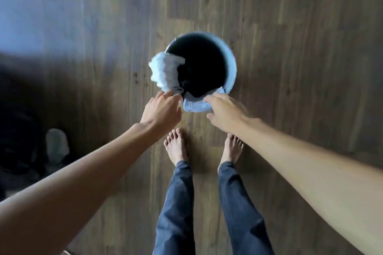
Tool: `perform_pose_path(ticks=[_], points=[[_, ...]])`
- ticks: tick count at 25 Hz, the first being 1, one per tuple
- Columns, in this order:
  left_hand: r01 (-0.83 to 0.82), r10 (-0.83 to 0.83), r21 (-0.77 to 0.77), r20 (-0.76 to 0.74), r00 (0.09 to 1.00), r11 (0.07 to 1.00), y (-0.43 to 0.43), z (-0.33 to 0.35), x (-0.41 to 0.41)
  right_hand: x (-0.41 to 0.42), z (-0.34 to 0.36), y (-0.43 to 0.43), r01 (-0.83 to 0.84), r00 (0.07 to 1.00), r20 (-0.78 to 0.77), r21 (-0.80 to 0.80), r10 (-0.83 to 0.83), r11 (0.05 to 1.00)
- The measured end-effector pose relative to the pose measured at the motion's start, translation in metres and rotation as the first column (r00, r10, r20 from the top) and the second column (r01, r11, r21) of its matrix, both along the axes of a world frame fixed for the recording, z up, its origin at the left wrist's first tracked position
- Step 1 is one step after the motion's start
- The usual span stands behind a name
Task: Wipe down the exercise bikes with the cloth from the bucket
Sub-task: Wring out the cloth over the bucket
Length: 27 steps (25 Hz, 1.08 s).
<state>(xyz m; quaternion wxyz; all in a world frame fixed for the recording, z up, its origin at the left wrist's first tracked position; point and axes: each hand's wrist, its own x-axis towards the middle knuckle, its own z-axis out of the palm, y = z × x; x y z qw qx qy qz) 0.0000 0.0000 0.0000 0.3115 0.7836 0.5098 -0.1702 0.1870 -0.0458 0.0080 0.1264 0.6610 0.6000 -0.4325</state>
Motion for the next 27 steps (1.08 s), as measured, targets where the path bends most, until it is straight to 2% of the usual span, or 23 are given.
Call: perform_pose_path(ticks=[4,7,12,16,21,24,27], points=[[0.192,-0.201,0.301,0.001,0.980,0.934,-0.015,-0.079,-0.021,-0.015,-0.075,-0.010,-0.102,0.995,0.025,0.086,0.100,0.991],[0.276,-0.290,0.362,-0.016,0.957,0.890,-0.021,-0.109,-0.028,-0.020,-0.104,-0.013,-0.197,0.979,0.071,0.151,0.188,0.969],[0.297,-0.320,0.441,-0.023,0.947,0.847,-0.028,-0.129,-0.031,-0.025,-0.126,-0.013,-0.212,0.974,0.126,0.239,0.186,0.948],[0.296,-0.311,0.429,-0.036,0.950,0.853,-0.031,-0.132,-0.029,-0.025,-0.126,-0.017,-0.191,0.975,0.164,0.287,0.149,0.939],[0.277,-0.286,0.371,-0.033,0.958,0.886,-0.027,-0.112,-0.023,-0.020,-0.105,-0.020,-0.153,0.987,0.104,0.339,0.125,0.928],[0.228,-0.233,0.320,-0.022,0.972,0.919,-0.025,-0.079,-0.021,-0.018,-0.074,-0.021,-0.089,0.996,0.059,0.323,0.074,0.942],[0.165,-0.169,0.277,-0.009,0.986,0.947,-0.020,-0.023,-0.018,-0.014,-0.025,-0.024,0.044,0.999,0.017,0.305,-0.052,0.951]])
